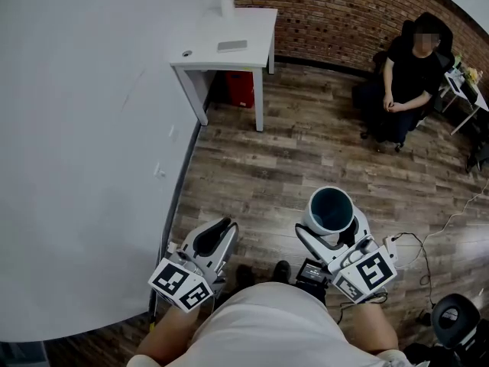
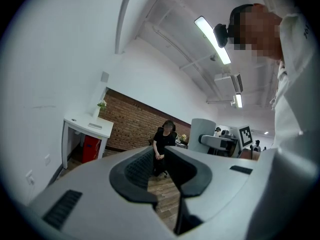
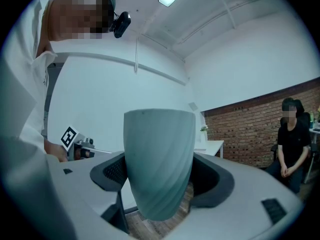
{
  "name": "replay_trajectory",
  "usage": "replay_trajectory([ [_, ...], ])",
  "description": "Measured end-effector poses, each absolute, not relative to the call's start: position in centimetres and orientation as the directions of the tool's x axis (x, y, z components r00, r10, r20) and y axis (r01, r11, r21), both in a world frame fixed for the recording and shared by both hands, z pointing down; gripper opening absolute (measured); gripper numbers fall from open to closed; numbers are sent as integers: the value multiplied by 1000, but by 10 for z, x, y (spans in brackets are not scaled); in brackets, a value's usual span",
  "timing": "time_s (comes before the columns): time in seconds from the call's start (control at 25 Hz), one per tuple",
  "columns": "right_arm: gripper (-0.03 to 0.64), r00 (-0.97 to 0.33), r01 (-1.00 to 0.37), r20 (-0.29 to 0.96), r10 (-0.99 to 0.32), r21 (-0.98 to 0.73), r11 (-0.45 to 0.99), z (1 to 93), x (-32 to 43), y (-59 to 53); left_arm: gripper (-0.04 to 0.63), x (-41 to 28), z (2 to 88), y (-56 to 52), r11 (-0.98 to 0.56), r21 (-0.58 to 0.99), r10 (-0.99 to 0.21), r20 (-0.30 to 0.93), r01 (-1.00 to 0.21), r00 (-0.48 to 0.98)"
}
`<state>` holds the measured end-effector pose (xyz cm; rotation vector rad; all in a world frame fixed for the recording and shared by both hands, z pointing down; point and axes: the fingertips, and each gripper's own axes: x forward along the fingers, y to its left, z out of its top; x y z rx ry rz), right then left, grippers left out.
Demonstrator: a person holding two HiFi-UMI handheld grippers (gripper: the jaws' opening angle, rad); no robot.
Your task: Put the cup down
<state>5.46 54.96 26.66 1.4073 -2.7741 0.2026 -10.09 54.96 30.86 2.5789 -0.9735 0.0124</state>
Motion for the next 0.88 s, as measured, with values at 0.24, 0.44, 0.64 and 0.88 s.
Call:
replay_trajectory([
  [0.24,373,-597,-802,92,-797,-101,589,271,72,546,66,-80,312,548,-687,359,-627,149,-633,765],
  [0.44,372,-611,-792,102,-785,-103,602,277,90,539,66,-59,318,545,-679,370,-628,155,-635,762],
  [0.64,373,-627,-779,103,-772,-96,620,280,111,530,66,-36,322,540,-666,371,-641,159,-647,751],
  [0.88,373,-645,-764,109,-756,-95,638,286,124,517,66,-22,323,530,-657,361,-654,164,-662,739],
])
